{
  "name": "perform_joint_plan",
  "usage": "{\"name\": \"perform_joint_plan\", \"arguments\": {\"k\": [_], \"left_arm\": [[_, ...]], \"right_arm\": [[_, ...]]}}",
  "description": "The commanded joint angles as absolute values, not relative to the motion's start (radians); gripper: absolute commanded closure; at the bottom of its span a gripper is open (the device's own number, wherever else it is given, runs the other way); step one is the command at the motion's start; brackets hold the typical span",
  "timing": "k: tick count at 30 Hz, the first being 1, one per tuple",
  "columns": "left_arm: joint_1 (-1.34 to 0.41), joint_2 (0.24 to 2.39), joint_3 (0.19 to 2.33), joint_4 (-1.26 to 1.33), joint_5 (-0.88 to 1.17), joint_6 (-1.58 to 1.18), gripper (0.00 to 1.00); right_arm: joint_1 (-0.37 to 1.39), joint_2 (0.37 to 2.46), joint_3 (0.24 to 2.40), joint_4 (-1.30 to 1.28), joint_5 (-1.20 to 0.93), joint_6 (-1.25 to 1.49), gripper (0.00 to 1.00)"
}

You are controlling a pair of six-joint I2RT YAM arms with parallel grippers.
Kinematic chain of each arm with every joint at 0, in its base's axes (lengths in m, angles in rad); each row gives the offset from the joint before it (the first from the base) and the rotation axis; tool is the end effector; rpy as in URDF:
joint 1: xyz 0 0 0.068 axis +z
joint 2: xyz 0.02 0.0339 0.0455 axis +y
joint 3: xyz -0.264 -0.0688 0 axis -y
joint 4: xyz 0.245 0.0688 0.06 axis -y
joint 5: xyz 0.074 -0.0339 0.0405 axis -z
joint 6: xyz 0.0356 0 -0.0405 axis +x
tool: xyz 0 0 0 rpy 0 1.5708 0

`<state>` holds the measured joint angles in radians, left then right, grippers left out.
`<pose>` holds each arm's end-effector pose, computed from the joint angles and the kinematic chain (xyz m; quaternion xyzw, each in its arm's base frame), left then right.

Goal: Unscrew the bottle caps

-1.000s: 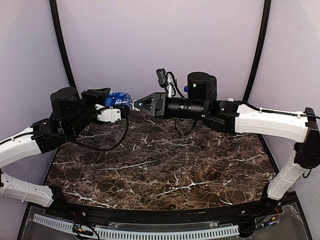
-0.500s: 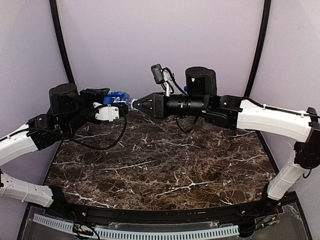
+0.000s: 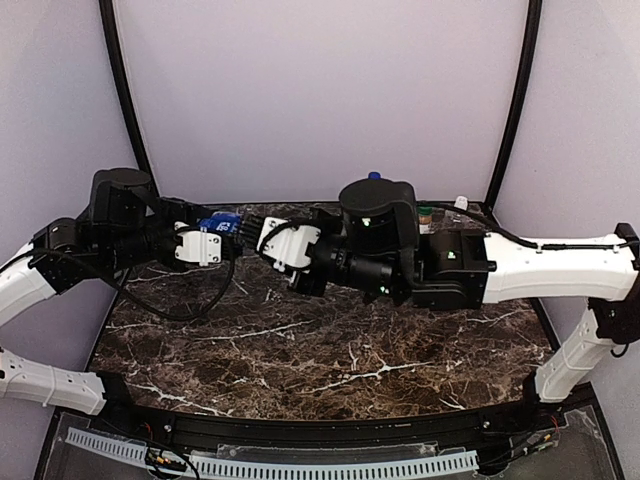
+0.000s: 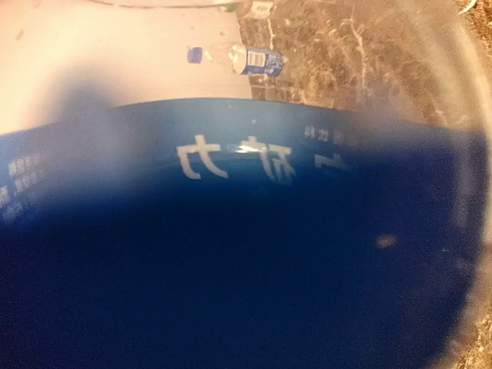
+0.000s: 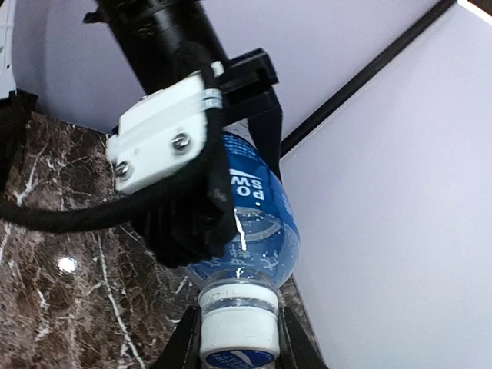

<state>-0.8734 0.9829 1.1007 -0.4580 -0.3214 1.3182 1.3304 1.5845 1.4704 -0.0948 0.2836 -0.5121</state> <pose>0.1444 -0.1548 0.3856 0.6746 0.4508 0.2531 0.5269 0.1001 0.3664 0.3868 -0.5587 0.5361 0.1472 0.6155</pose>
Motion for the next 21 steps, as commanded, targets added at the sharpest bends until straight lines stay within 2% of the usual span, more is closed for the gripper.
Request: {"name": "perform_joint_plan", "arguments": {"k": [1,5,13,20,21], "left_arm": [[-0.876,0.981,1.129,-0.619,-0.224,1.289,0.52],[-0.875,0.986,1.143,-0.661,-0.202,1.276,0.52],[-0.876,0.986,1.147,-0.702,-0.180,1.265,0.53],[-0.875,0.980,1.139,-0.665,-0.208,1.253,0.53],[-0.875,0.980,1.133,-0.654,-0.217,1.251,0.52]], "right_arm": [[1.429,1.545,1.295,0.273,0.433,-1.206,1.00],[1.460,1.582,1.199,0.544,0.491,-1.555,1.00],[1.464,1.706,1.146,0.889,0.520,-2.097,1.00],[1.463,1.728,1.159,0.936,0.513,-2.042,1.00],[1.463,1.733,1.170,0.946,0.529,-2.007,0.93]]}}
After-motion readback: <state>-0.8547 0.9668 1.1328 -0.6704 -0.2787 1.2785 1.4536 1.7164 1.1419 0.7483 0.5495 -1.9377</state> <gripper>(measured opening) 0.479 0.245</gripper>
